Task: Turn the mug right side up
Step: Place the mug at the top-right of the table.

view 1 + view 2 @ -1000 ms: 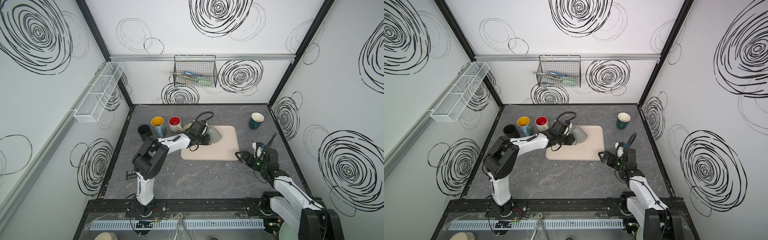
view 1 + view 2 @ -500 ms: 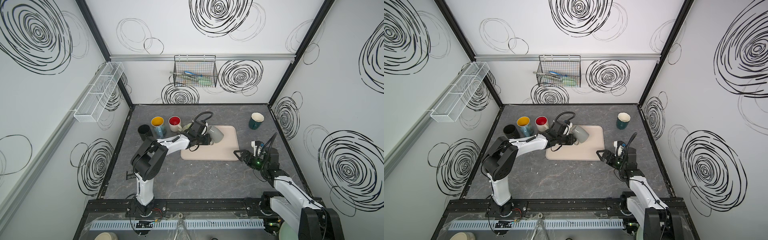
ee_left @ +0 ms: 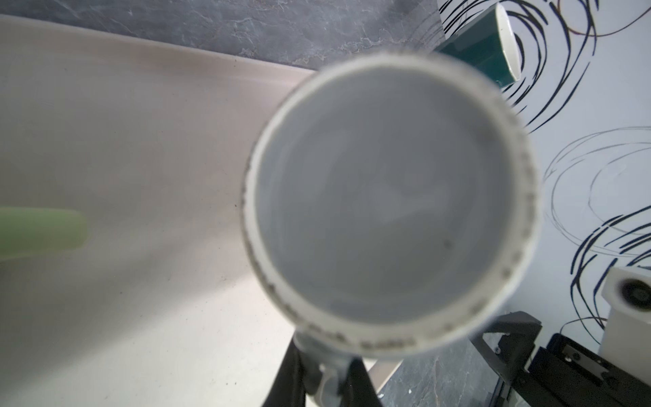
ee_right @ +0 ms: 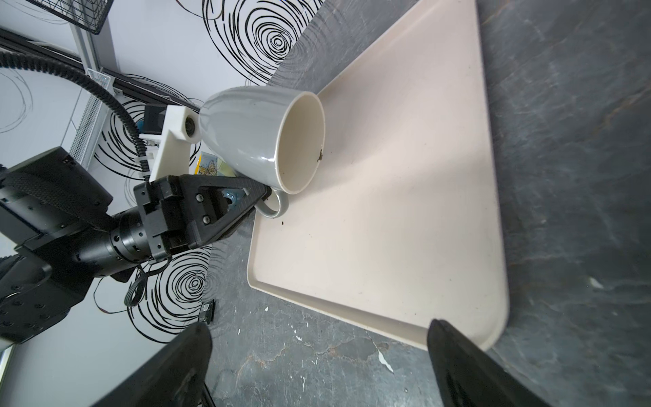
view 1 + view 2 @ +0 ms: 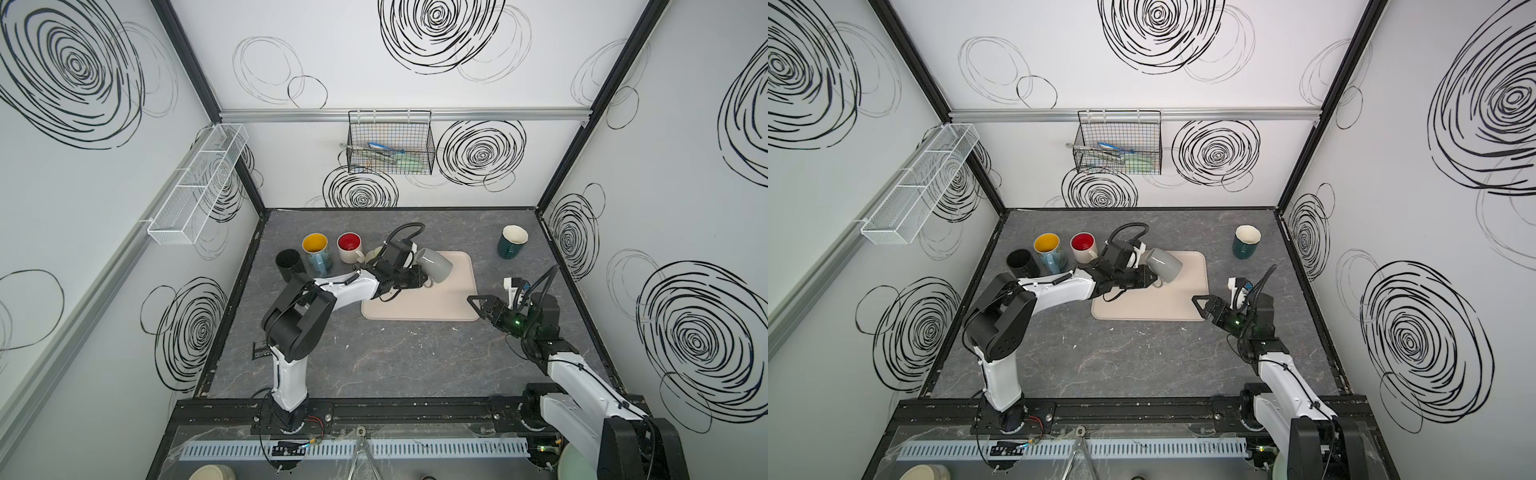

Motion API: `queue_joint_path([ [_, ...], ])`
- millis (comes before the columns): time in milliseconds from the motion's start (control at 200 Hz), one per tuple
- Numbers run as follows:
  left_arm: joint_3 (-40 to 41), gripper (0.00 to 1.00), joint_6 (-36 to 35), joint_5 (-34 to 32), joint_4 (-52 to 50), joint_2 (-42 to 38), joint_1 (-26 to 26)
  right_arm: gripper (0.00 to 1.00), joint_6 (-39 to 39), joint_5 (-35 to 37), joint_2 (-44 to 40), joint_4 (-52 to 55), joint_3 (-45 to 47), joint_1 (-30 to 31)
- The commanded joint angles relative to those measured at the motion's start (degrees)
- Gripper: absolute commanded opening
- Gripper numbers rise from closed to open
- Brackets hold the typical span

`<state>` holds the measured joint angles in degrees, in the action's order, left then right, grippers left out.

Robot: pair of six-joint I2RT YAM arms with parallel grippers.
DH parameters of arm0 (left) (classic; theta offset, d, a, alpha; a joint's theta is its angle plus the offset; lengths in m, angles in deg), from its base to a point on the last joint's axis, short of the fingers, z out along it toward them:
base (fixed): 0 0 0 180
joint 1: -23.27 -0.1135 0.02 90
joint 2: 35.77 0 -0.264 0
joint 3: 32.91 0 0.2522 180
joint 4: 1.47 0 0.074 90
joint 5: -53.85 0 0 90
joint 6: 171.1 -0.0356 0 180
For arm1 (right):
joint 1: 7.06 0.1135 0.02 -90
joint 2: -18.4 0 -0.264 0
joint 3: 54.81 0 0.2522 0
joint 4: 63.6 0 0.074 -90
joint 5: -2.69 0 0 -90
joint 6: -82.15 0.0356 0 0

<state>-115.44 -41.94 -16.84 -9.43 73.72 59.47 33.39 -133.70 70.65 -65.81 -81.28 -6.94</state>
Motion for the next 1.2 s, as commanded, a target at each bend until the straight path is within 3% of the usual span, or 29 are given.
queue_joint_path([
  [0, 0.04, 0.0, 3.21, 2.81, 9.92, -2.03, -0.4, 1.0, 2.37, -0.46, 0.6, -5.77, 0.51, 0.7],
  [470, -0.57, 0.0, 5.54, 2.88, 11.37, -1.56, 0.18, 1.0, 3.42, 0.42, 6.68, -8.44, -3.61, 3.71],
  [836, 2.33, 0.0, 16.02, 4.61, 21.76, -2.88, 1.98, 1.0, 5.69, 2.43, 12.67, -16.55, -7.42, 7.38],
  [1061, 5.49, 0.0, 22.99, 3.04, 30.38, -3.93, 2.72, 0.99, 5.65, 6.28, 11.04, -19.61, -7.68, 8.3],
  [1191, 5.71, 0.0, 24.43, 2.57, 32.21, -4.37, 3.1, 0.94, 5.15, 6.78, 11.03, -20.14, -7.77, 8.58],
])
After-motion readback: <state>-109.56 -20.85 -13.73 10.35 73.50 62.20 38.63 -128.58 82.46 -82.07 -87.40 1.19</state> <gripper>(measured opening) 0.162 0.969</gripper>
